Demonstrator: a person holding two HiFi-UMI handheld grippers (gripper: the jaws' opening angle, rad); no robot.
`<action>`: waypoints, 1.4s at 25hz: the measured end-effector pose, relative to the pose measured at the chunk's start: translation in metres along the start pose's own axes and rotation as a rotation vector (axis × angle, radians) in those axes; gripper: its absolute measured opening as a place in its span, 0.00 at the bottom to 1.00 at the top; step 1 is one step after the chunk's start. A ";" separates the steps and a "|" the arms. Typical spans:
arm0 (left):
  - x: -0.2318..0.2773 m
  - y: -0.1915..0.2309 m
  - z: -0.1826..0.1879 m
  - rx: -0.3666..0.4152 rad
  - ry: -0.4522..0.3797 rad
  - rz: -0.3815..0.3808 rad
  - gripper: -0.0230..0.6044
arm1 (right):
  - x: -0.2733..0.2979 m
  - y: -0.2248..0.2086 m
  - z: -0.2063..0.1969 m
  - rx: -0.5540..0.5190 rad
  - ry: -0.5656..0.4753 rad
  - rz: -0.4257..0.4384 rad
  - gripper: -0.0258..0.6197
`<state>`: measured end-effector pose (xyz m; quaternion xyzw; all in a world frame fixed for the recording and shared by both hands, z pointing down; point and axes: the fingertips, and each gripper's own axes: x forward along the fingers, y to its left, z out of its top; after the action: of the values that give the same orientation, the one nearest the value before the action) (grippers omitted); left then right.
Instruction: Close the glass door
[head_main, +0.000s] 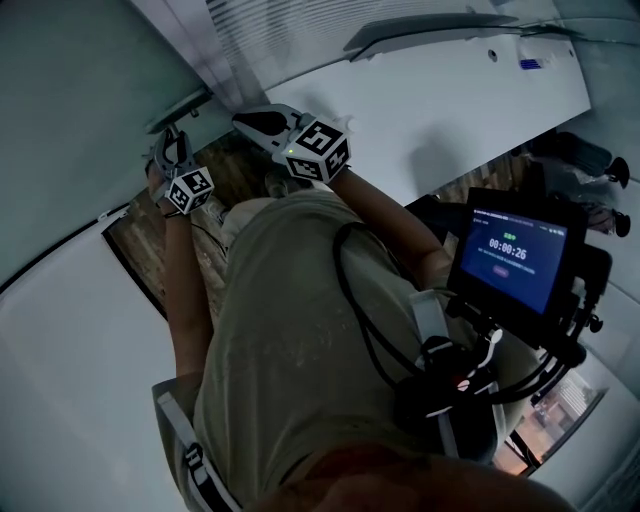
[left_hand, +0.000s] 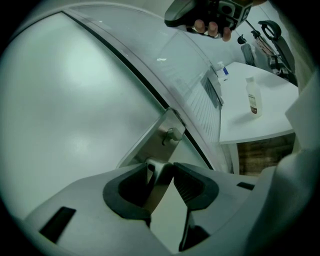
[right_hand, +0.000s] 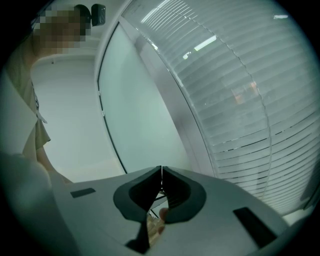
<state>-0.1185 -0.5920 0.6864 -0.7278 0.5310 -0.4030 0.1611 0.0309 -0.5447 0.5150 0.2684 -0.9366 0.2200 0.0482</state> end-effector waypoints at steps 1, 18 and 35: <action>0.002 0.001 0.000 -0.002 0.003 0.000 0.32 | 0.000 0.000 0.000 -0.001 0.000 0.000 0.06; 0.006 0.008 -0.004 -0.001 0.029 0.003 0.32 | 0.004 -0.002 0.002 -0.006 -0.006 0.000 0.06; 0.028 0.011 -0.013 -0.188 0.129 -0.189 0.32 | 0.002 -0.016 0.011 -0.001 -0.048 -0.044 0.06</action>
<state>-0.1322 -0.6190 0.6992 -0.7592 0.5047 -0.4105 0.0191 0.0381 -0.5625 0.5122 0.2939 -0.9315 0.2121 0.0304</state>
